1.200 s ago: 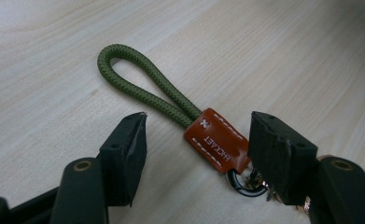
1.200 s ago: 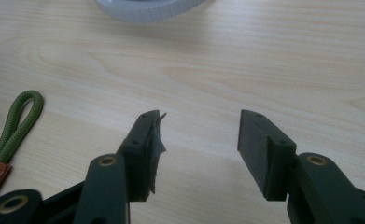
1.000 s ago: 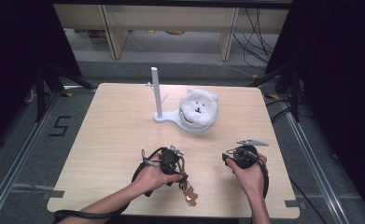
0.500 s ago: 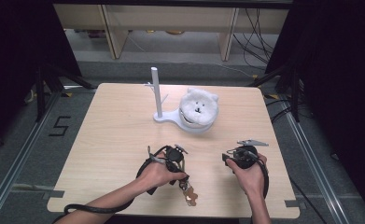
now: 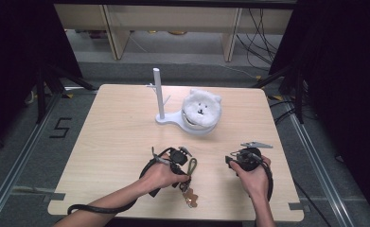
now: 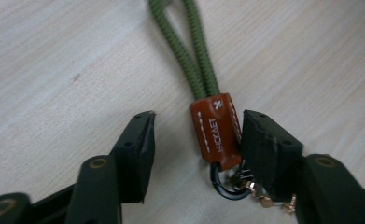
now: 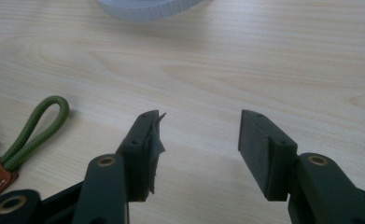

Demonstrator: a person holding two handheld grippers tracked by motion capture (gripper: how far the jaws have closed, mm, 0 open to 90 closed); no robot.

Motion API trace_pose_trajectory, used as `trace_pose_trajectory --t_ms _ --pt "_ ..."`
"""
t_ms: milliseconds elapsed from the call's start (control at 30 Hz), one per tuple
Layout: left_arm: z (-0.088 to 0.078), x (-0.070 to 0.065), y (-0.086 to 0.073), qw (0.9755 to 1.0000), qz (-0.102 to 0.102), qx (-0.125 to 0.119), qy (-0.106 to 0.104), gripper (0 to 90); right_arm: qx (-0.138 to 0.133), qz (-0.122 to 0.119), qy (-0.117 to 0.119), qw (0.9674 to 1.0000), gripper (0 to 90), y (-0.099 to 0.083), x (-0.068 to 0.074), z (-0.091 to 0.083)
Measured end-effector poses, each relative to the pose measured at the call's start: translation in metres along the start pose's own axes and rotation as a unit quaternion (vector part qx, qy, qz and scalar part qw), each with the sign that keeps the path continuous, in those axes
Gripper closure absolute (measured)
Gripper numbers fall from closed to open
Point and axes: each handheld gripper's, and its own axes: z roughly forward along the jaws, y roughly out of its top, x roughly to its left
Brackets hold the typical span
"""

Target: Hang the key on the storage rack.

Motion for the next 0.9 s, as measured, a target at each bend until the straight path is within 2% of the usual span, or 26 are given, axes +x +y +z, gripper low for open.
trace_pose_trajectory --t_ms 33,100,233,300,333,467,500,533,567,600,633,733,833,900 --pt "0.0 0.001 0.0 1.0 0.005 0.004 -0.002 50.1 0.001 0.002 0.005 1.0 49.4 0.0 0.0 0.0" --pt "-0.001 0.0 0.0 0.9999 0.005 0.007 -0.006 54.9 0.009 0.032 0.013 0.9994 49.4 0.001 0.005 -0.002" --pt "-0.002 0.003 -0.002 0.999 0.038 0.021 -0.001 67.6 0.008 0.032 0.02 0.9993 49.3 0.0 0.004 -0.001" --pt "-0.002 0.004 -0.003 0.9989 0.042 0.02 -0.006 69.3 0.01 0.038 0.014 0.9991 49.3 0.0 0.005 -0.002" --pt "-0.004 0.005 -0.003 0.9983 0.05 0.029 -0.006 69.6 0.004 0.039 0.022 0.999 49.2 0.0 0.005 0.0" --pt "-0.004 0.005 -0.004 0.9974 0.068 0.024 -0.008 71.5 0.005 0.039 0.023 0.999 49.1 0.0 0.005 0.0" --pt "-0.005 0.005 -0.004 0.9966 0.077 0.029 -0.006 71.9 0.005 0.039 0.023 0.999 49.1 0.0 0.005 0.0" --pt "-0.005 0.005 -0.005 0.9965 0.079 0.025 -0.005 72.4 0.008 0.04 0.016 0.9991 49.0 0.0 0.006 0.0" --pt "-0.005 0.005 -0.005 0.9959 0.087 0.026 -0.005 72.9 0.01 0.033 0.009 0.9994 49.1 0.0 0.005 0.0" --pt "-0.006 0.004 -0.005 0.9954 0.092 0.025 -0.005 73.6 0.003 0.012 0.005 0.9999 49.0 -0.001 0.002 0.002" --pt "-0.007 0.004 -0.006 0.9949 0.097 0.024 -0.006 74.5 0.0 0.011 0.008 0.9999 49.0 -0.001 0.002 0.002" --pt "-0.01 0.003 -0.008 0.993 0.117 0.015 -0.001 77.1 -0.002 0.012 0.008 0.9999 49.0 -0.001 0.002 0.002" --pt "-0.011 0.003 -0.011 0.9921 0.125 0.007 0.0 78.2 -0.006 0.02 0.023 0.9995 48.8 -0.001 0.002 0.001" --pt "-0.012 0.005 -0.013 0.9914 0.131 0.004 -0.002 78.6 -0.001 0.026 0.018 0.9995 48.7 0.0 0.004 0.0"
